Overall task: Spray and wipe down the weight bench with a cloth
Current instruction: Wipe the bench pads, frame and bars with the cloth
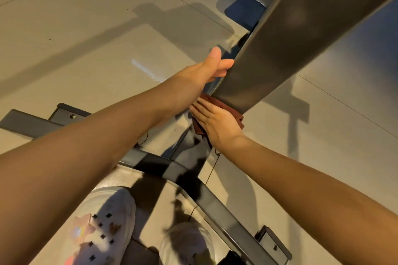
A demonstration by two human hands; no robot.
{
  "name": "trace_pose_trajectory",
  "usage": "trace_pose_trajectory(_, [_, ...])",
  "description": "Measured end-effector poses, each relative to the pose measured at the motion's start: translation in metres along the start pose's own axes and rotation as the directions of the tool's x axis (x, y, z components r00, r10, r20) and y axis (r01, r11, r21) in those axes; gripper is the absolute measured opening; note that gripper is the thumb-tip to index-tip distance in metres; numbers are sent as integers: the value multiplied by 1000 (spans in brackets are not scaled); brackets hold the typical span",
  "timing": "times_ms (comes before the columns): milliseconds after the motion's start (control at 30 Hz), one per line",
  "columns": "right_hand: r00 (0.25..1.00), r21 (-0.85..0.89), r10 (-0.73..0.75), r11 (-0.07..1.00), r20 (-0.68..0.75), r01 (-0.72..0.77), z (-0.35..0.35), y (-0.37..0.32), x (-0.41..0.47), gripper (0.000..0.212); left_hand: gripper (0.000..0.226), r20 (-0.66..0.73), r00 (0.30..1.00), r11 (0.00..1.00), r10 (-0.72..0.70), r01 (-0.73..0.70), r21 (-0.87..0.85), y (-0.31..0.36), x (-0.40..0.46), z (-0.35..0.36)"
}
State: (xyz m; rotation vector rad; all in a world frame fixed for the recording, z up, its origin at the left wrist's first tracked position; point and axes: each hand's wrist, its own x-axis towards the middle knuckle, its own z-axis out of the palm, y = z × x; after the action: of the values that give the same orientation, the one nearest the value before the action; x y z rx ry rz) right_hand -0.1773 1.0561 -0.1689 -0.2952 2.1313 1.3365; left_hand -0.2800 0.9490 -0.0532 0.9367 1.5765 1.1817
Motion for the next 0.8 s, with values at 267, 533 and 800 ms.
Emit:
trace_pose_trajectory(267, [996, 75, 19, 997, -84, -13, 59, -34, -32, 78, 54, -21, 1000, 999, -20, 19, -48, 3, -3, 9])
trace_pose_trajectory(533, [890, 314, 250, 941, -382, -129, 71, -15, -67, 62, 55, -113, 992, 997, -62, 57, -52, 7, 1, 11])
trace_pose_trajectory(800, [318, 507, 814, 559, -487, -656, -3, 109, -130, 70, 55, -204, 977, 988, -62, 31, -151, 8, -5, 14])
